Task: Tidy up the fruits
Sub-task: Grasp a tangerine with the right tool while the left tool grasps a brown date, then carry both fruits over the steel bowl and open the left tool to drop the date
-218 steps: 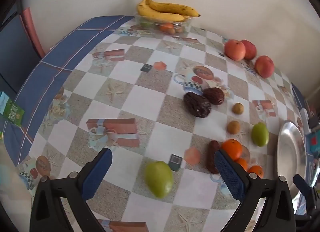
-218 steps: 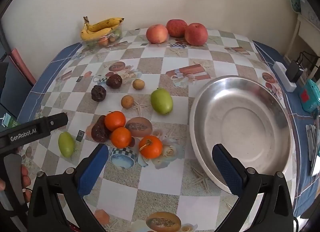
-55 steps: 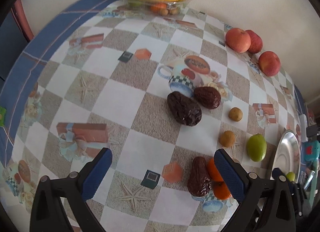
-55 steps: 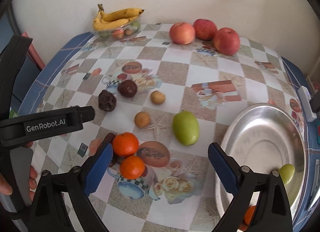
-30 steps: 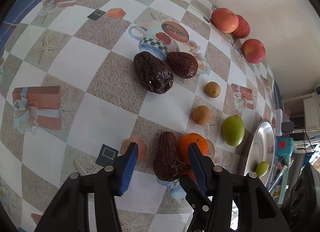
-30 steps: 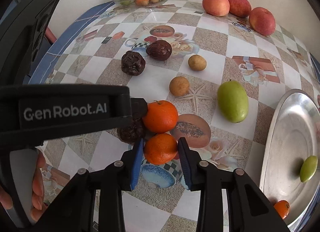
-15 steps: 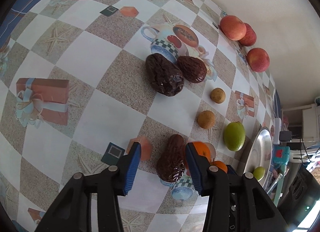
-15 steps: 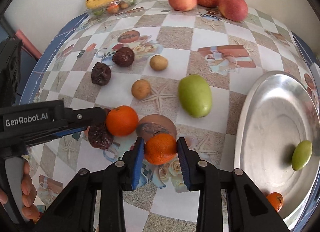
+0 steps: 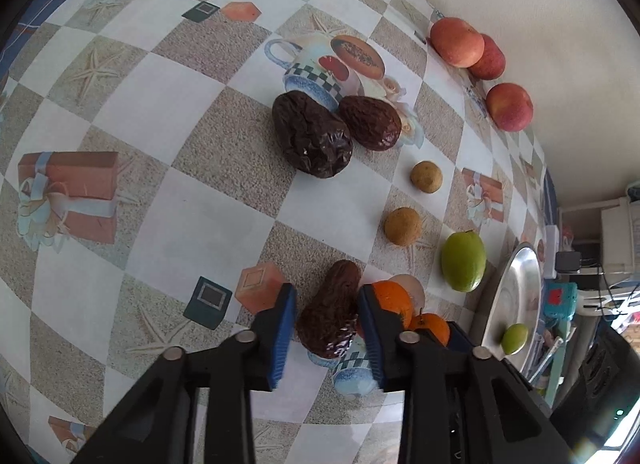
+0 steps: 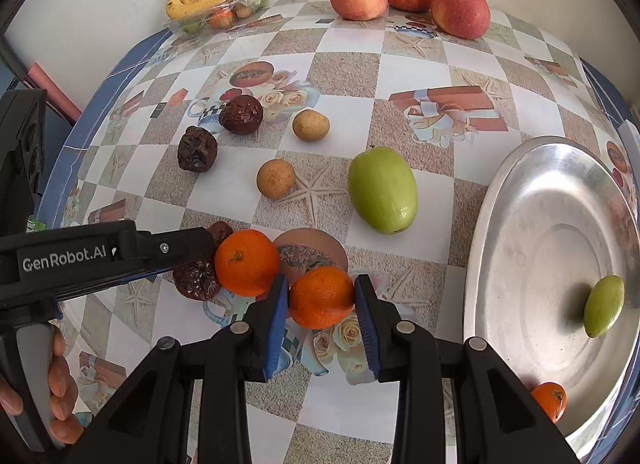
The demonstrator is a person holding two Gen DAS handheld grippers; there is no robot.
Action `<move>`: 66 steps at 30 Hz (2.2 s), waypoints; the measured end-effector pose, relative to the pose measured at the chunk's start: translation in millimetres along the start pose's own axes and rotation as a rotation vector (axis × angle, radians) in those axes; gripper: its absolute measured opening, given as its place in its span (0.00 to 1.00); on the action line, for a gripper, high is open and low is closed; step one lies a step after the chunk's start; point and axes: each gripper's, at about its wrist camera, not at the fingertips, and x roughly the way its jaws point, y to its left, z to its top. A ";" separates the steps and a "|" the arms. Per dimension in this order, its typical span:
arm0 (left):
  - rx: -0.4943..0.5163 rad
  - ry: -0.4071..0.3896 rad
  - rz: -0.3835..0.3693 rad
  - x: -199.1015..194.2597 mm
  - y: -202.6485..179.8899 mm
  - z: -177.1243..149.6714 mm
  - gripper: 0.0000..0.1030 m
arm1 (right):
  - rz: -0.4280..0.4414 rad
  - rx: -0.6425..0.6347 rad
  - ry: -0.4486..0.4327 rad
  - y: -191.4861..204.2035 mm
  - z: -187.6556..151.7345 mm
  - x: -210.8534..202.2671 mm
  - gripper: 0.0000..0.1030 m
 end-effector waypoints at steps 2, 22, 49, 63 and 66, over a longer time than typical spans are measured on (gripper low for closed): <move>0.003 -0.016 0.006 -3.2 -0.3 1.0 0.23 | 0.002 0.001 0.000 -0.4 0.0 -0.1 0.34; 0.020 0.021 -0.005 6.1 -1.2 -2.2 0.31 | 0.001 0.001 0.002 -0.5 -0.7 -0.2 0.34; 0.083 -0.201 0.023 -40.9 -31.1 0.3 0.31 | 0.007 0.144 -0.125 -38.2 5.0 -47.9 0.34; 0.345 -0.162 -0.034 -20.5 -106.7 -35.6 0.31 | -0.128 0.438 -0.187 -130.8 -13.3 -76.2 0.34; 0.438 -0.137 -0.056 -10.0 -132.5 -52.3 0.31 | -0.172 0.482 -0.206 -146.0 -18.9 -82.9 0.34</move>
